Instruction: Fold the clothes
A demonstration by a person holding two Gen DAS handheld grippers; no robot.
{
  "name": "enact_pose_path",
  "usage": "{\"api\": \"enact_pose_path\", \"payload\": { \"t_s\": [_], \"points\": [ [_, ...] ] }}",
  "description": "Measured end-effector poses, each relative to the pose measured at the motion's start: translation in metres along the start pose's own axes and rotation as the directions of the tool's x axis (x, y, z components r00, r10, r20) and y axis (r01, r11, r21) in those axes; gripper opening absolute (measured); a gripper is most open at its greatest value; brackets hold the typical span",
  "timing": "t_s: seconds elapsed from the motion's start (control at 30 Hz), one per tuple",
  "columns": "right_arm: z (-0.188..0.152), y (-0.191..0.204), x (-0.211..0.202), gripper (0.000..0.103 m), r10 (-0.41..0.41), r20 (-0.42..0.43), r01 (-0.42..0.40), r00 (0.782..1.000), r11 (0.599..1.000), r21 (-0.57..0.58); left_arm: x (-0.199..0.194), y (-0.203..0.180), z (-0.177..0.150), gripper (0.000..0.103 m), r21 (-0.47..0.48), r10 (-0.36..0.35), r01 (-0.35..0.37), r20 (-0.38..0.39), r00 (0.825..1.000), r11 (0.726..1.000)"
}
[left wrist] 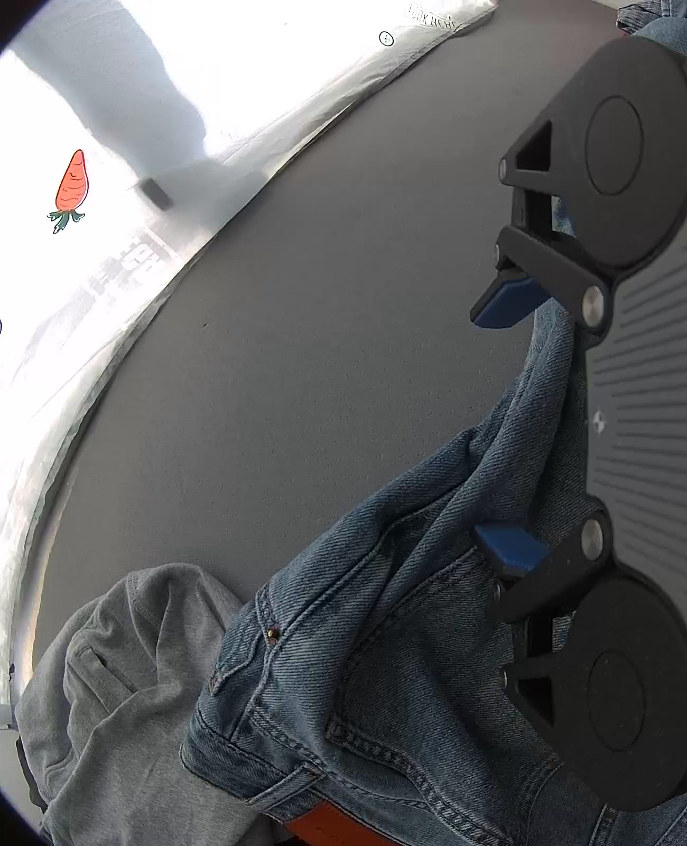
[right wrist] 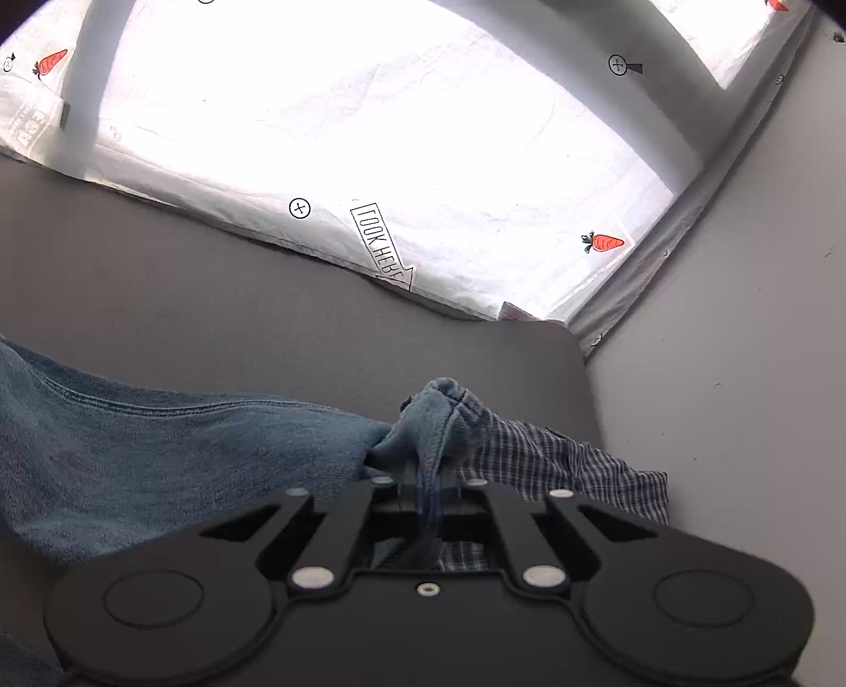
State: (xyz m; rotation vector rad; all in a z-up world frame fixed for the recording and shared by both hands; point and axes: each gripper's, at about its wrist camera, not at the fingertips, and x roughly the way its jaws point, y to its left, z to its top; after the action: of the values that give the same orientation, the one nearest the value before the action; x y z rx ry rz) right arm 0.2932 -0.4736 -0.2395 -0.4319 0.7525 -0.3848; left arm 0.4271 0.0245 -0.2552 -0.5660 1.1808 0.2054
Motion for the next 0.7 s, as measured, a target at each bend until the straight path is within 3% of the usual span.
{"api": "enact_pose_path", "payload": {
  "t_s": [0.13, 0.23, 0.3, 0.33, 0.37, 0.4, 0.5, 0.6, 0.7],
  "points": [
    [-0.006, 0.005, 0.000, 0.004, 0.003, -0.014, -0.003, 1.000, 1.000, -0.008, 0.012, 0.003, -0.003, 0.080, -0.060, -0.017, 0.011, -0.098, 0.995, 0.998],
    [-0.010, 0.011, -0.004, 0.004, -0.008, -0.011, 0.008, 1.000, 1.000, -0.028, 0.019, 0.000, -0.005, 0.073, -0.048, 0.033, -0.037, -0.069, 0.997, 0.998],
    [-0.010, 0.013, -0.004, 0.004, -0.018, -0.002, 0.018, 1.000, 0.999, -0.035, 0.027, -0.002, -0.005, 0.051, -0.034, 0.080, -0.083, -0.061, 0.995, 0.996],
    [-0.010, 0.012, -0.005, 0.004, -0.023, 0.005, 0.024, 1.000, 0.999, -0.034, 0.029, -0.004, -0.006, 0.048, -0.031, 0.103, -0.104, -0.050, 0.993, 0.994],
    [-0.008, 0.010, -0.006, 0.004, -0.030, 0.018, 0.030, 0.999, 0.999, -0.034, 0.028, -0.006, -0.006, 0.038, -0.033, 0.109, -0.110, -0.037, 0.993, 0.993],
    [-0.005, 0.008, -0.008, 0.004, -0.038, 0.037, 0.039, 0.999, 0.999, -0.037, 0.026, -0.006, -0.007, 0.016, -0.029, 0.109, -0.109, -0.018, 0.994, 0.994],
    [0.009, -0.001, -0.018, 0.004, -0.072, 0.114, 0.078, 0.991, 0.996, -0.044, 0.014, 0.000, -0.003, 0.010, -0.096, 0.049, -0.047, 0.027, 0.998, 0.994],
    [0.038, -0.023, -0.029, 0.004, -0.150, 0.260, 0.163, 0.954, 0.986, -0.030, -0.011, -0.002, 0.006, 0.009, -0.119, 0.002, 0.012, 0.116, 0.993, 0.993],
    [0.070, -0.045, -0.031, 0.004, -0.232, 0.392, 0.245, 0.890, 0.969, 0.018, -0.038, -0.006, 0.016, 0.009, -0.117, -0.047, 0.077, 0.238, 0.970, 0.990]
  ]
}}
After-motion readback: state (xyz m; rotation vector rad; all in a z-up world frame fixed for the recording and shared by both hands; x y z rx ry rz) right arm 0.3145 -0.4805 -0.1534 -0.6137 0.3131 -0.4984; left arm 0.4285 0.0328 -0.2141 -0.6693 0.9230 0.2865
